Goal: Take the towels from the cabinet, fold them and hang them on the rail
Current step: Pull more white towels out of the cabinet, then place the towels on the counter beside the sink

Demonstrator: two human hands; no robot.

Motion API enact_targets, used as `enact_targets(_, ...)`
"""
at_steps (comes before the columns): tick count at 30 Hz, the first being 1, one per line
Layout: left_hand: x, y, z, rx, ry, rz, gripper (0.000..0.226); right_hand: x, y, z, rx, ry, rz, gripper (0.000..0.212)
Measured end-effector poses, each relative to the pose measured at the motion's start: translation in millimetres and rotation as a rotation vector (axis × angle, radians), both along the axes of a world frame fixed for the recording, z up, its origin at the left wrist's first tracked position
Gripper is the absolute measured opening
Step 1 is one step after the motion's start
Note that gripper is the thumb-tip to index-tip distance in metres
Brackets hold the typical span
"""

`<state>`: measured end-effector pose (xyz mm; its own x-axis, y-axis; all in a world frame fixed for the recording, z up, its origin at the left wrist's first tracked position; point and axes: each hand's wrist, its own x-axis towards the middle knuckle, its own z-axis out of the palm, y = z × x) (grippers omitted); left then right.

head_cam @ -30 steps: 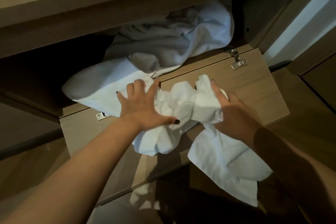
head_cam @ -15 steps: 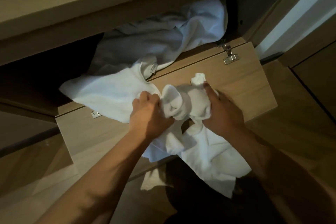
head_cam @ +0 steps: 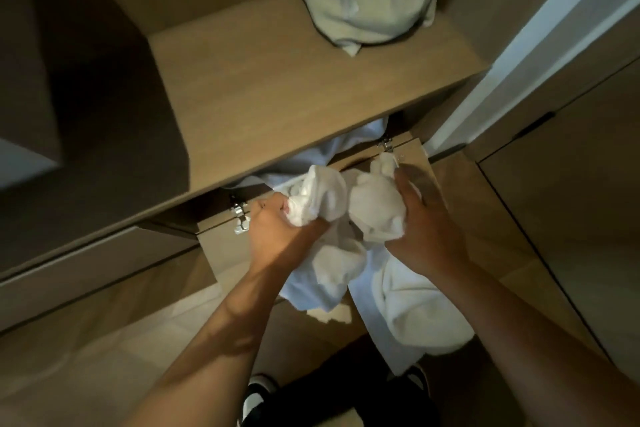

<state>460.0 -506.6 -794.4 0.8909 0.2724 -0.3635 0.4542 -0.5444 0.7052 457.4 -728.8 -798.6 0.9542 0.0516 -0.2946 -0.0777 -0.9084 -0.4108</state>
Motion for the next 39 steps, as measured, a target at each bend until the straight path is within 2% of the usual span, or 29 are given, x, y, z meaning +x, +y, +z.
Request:
enact_targets(5,-13.5,-2.1,130.9,-0.050,0.008,0.071,0.041,-18.2,6.2,133.0,0.045,0.032,-0.017,0.109)
enact_targets(10,-33.8,7.4,264.5,-0.128,-0.032,0.116,0.034,-38.0,18.2,260.4,0.103,-0.055,-0.012,0.108)
enact_targets(13,-45.5,24.5,321.0,-0.182,-0.053,0.149,0.045,-44.0,28.5,322.2,0.083,-0.058,0.009,0.113)
enact_targets(16,-56.2,44.9,366.2,-0.194,-0.106,0.140,0.042,-46.7,42.9,366.6,0.104,-0.087,0.009,0.115)
enact_targets(20,-66.6,75.4,411.8,-0.189,-0.170,0.146,0.035,-51.1,70.6,410.9,0.110,-0.163,0.018,0.107)
enact_targets(22,-68.1,88.1,423.0,-0.204,-0.174,0.158,0.040,-50.7,82.8,431.4,0.084,-0.096,-0.008,0.105)
enact_targets(25,-70.3,111.5,454.5,-0.277,-0.202,0.189,0.046,-51.9,104.5,470.4,0.067,-0.150,0.034,0.102)
enact_targets(28,-72.1,129.1,490.4,-0.335,-0.253,0.190,0.037,-51.6,123.5,504.3,0.074,-0.205,0.049,0.103)
enact_targets(35,-83.4,177.2,541.0,-0.434,-0.375,0.231,0.058,-42.2,168.7,561.6,0.170,-0.341,0.131,0.101)
enact_targets(39,-86.0,202.7,555.6,-0.462,-0.426,0.298,0.040,-25.4,195.4,572.7,0.192,-0.337,0.208,0.099)
